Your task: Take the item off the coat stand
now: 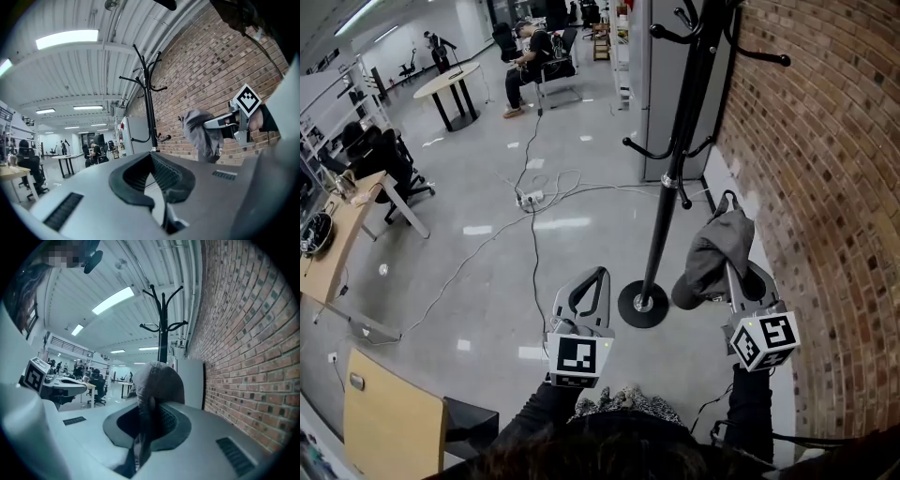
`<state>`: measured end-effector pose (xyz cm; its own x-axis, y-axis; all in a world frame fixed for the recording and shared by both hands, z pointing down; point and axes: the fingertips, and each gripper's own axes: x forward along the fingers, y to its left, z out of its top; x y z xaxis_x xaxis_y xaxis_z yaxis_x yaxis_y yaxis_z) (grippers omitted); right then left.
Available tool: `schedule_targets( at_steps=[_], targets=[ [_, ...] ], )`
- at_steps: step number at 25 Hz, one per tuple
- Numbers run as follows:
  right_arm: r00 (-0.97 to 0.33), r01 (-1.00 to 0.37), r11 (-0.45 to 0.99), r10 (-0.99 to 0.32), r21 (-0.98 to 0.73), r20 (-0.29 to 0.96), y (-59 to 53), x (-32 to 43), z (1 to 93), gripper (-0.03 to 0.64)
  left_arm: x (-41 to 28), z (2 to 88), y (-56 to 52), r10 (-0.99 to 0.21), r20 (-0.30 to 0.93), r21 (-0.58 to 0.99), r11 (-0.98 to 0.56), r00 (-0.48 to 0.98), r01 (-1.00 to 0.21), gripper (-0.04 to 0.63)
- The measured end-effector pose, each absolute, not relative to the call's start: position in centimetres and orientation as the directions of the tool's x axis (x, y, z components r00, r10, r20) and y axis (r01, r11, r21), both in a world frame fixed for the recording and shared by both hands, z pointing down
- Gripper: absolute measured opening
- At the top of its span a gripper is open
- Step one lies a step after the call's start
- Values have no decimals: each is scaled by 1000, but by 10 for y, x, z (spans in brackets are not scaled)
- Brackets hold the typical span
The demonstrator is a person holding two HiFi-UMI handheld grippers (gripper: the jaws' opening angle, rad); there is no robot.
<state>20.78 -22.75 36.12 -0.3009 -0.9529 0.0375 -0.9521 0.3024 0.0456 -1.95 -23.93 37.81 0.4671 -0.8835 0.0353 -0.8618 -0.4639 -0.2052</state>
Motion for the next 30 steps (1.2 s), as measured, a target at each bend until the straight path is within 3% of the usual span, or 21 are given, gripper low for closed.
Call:
schedule_targets(
  at_steps=[14, 30],
  targets=[
    [-141, -988, 145, -987, 48, 76, -155, 256, 382, 26, -24, 384, -212, -868, 41, -199, -493, 495, -847, 8],
    [-65, -998, 69, -986, 16, 157, -86, 264, 429, 26, -40, 394, -176, -863, 60, -203, -503, 502, -840, 8]
  ],
)
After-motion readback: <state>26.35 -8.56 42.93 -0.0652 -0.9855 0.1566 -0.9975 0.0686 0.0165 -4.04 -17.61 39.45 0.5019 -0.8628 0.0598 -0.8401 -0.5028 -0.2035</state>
